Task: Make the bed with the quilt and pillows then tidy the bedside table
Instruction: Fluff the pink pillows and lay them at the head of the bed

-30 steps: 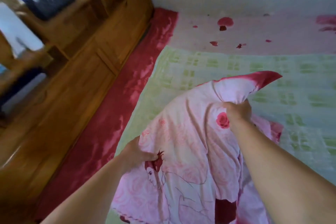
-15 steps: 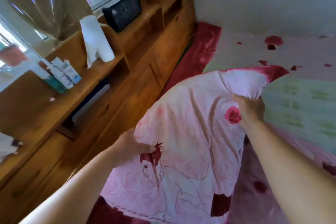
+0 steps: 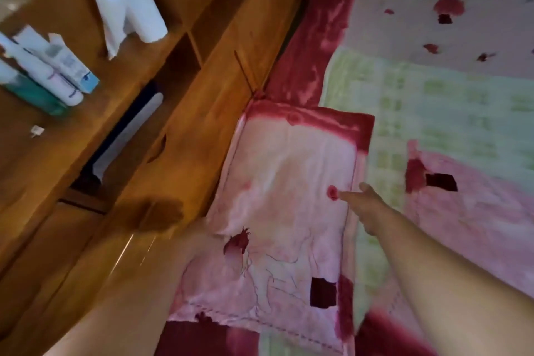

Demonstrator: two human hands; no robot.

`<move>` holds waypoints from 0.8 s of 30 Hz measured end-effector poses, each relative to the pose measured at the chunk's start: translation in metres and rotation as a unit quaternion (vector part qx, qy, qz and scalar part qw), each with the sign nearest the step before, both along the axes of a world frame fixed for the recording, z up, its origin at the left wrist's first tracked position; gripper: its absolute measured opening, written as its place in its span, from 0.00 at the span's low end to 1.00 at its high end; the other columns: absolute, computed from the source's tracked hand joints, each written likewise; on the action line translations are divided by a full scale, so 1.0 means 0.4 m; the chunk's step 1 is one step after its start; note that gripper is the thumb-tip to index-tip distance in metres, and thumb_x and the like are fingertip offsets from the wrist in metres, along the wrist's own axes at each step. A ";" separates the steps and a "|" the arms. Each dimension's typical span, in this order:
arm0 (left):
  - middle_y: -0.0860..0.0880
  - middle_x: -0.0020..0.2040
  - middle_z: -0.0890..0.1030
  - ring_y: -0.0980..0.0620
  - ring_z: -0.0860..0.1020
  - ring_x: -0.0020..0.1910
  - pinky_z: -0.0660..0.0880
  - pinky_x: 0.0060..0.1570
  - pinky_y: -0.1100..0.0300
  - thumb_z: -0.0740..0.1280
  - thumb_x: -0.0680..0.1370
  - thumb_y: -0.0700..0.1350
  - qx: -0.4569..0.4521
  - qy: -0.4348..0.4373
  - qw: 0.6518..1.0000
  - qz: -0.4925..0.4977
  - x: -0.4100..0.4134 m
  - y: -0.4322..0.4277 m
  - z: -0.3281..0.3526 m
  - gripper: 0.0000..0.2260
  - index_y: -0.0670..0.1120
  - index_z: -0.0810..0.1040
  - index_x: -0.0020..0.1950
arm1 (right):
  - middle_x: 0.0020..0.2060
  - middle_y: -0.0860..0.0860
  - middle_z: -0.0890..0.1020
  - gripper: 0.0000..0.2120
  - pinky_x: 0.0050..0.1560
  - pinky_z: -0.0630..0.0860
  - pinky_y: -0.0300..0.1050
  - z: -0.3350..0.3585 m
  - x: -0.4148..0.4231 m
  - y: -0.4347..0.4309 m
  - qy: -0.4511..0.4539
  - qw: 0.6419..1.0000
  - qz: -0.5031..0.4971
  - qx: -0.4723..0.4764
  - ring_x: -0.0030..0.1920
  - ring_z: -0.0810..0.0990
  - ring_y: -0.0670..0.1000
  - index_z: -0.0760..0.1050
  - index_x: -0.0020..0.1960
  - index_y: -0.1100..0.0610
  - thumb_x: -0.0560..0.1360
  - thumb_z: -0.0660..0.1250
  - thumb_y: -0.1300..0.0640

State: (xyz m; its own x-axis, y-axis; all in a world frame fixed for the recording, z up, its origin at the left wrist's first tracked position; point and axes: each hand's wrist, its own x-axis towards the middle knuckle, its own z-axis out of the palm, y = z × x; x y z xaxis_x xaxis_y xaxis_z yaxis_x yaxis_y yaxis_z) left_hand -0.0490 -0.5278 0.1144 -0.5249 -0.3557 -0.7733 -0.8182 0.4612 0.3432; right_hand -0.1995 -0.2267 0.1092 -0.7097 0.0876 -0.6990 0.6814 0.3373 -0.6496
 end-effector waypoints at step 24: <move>0.44 0.72 0.67 0.41 0.69 0.69 0.71 0.62 0.50 0.68 0.69 0.68 -0.101 0.001 0.994 0.035 0.181 -0.011 -0.296 0.42 0.45 0.63 0.74 | 0.68 0.57 0.68 0.54 0.59 0.73 0.51 -0.374 0.350 0.030 -0.213 0.975 0.035 0.047 0.65 0.71 0.60 0.54 0.74 0.58 0.61 0.80 0.42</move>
State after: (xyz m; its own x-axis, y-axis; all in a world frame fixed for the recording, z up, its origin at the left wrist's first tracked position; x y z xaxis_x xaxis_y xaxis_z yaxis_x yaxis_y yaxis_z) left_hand 0.0234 -0.5324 -0.0042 -0.4945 -0.5393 -0.6816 -0.8502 0.4631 0.2504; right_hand -0.0594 -0.2146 -0.0406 -0.3638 0.1265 -0.9228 0.8557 0.4368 -0.2775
